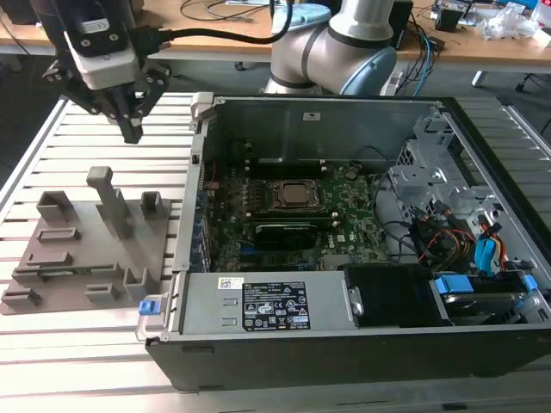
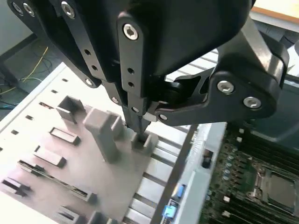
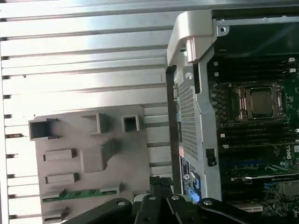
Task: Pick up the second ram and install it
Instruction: 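Reach for the second ram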
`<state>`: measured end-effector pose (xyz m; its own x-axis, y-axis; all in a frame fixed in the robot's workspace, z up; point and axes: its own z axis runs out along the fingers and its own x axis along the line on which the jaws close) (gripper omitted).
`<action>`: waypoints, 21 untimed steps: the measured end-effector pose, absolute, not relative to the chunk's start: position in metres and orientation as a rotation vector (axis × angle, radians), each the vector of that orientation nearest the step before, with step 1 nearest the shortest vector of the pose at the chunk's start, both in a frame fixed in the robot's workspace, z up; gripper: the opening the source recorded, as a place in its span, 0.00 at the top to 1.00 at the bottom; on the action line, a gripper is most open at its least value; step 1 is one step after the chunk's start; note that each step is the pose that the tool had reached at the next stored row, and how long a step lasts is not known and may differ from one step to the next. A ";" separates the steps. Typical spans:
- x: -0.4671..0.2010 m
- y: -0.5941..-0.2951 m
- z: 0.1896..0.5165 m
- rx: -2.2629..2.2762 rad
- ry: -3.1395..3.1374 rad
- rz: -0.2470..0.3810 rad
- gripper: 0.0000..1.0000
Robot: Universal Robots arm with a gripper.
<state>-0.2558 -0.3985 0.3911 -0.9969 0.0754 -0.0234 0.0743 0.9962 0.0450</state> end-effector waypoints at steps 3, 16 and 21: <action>-0.286 -0.399 0.390 0.117 3.113 0.069 0.89; -0.382 -0.399 0.385 0.117 3.113 0.069 0.89; -0.406 -0.399 0.382 0.117 3.113 0.069 0.89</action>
